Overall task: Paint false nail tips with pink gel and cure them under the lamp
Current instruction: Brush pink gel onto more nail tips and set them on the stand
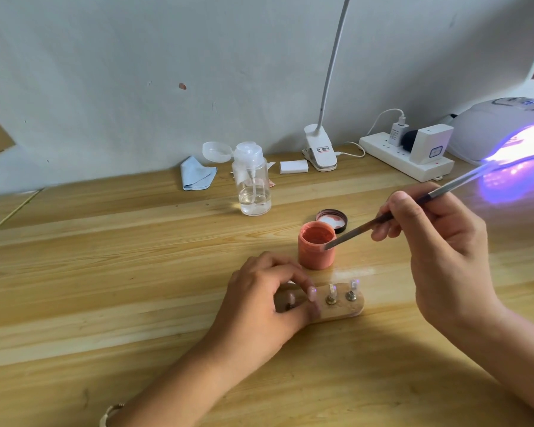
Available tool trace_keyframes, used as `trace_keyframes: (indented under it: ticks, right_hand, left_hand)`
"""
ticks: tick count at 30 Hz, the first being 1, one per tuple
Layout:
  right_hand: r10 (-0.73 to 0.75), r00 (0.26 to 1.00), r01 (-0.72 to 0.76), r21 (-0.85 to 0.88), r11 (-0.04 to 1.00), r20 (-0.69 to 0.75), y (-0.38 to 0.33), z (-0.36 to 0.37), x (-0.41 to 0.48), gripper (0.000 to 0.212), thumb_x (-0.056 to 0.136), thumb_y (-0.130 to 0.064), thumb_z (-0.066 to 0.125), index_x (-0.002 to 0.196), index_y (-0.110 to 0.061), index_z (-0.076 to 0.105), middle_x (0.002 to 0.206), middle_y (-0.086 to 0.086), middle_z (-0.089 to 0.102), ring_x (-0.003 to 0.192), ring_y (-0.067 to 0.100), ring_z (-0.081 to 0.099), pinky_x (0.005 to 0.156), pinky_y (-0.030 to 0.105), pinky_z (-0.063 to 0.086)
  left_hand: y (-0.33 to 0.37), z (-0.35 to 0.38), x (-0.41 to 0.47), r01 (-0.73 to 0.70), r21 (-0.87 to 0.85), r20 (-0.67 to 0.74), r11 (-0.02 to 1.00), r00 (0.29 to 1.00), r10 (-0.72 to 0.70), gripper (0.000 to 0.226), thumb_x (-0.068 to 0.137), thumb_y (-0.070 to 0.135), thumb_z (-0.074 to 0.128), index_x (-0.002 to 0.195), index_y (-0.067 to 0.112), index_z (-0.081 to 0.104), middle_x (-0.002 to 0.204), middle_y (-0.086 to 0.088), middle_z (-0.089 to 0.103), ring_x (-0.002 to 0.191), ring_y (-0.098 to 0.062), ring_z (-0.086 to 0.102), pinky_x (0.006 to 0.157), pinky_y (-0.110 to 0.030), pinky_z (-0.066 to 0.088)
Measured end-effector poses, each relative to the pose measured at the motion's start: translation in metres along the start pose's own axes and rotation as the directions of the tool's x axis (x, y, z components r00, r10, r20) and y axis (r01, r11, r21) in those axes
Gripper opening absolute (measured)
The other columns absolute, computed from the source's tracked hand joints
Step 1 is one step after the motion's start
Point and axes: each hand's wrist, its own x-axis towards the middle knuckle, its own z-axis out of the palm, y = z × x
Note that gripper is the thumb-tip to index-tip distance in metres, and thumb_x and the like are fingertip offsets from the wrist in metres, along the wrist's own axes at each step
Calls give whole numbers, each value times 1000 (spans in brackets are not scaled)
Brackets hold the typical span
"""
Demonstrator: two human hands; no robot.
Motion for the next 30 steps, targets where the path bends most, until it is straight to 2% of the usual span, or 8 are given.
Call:
trace_keyframes:
  ticks: [2,6,11,15,19,23,27,30]
  right_hand:
    - [2,1000,-2,4,1000,-5,0,0,1,18,99,-10,54,82,-13,60,63,-6,65,62,6,60,71,16,47]
    - [5,1000,-5,14,1000,-23,1,-1,2,16,98,-16,56,82,-15,61,63,-7,65,61,5,60,71,16,47]
    - [19,999,-19,1,1000,-27,3,-1,2,18,98,-12,55,81,-15,60,62,-6,65,61,5,60,70,14,46]
    - [20,1000,-20,9,1000,-21,3,-2,2,18,99,-11,55,82,-14,60,63,-7,65,61,5,60,70,14,47]
    - [29,999,-29,-3,1000,-23,5,-3,2,20,100,-6,54,82,-12,60,61,-6,64,61,4,59,70,13,46]
    - [29,999,-29,-12,999,-21,6,-3,2,19,101,-6,54,83,-11,60,60,-6,64,61,3,59,70,13,46]
    - [39,999,-38,12,999,-16,5,-4,3,17,99,-11,55,83,-11,61,61,-5,65,62,4,60,70,14,46]
    - [49,999,-49,25,998,14,4,-4,3,17,99,-17,54,86,-13,63,65,-3,69,67,9,62,70,19,47]
  left_hand:
    - [2,-5,1,10,72,-10,997,1000,-10,19,66,42,78,82,33,71,104,19,59,110,-5,54,91,-44,49]
    - [2,-19,5,38,151,59,988,997,-47,25,59,46,73,79,32,72,97,21,59,102,-2,55,89,-37,49]
    - [-1,-24,7,102,60,117,993,987,-108,19,62,28,88,76,29,75,93,21,60,85,-10,62,70,-21,49]
    - [-3,-24,7,107,14,117,994,987,-107,14,67,18,89,73,23,78,93,23,59,81,-9,61,65,-15,47]
    - [-2,-28,7,-53,120,121,991,992,39,11,68,27,88,75,28,79,94,20,59,88,-4,57,73,-18,46]
    - [1,-30,8,-298,331,84,896,954,286,6,68,30,78,74,30,79,87,19,67,85,0,57,84,-25,36]
    - [-1,-28,6,-303,325,-38,896,942,333,11,70,22,81,79,27,80,81,19,74,78,0,64,83,-28,42]
    - [-2,-30,5,-256,187,-166,948,943,288,12,72,27,85,84,28,80,80,22,74,77,2,68,80,-24,47]
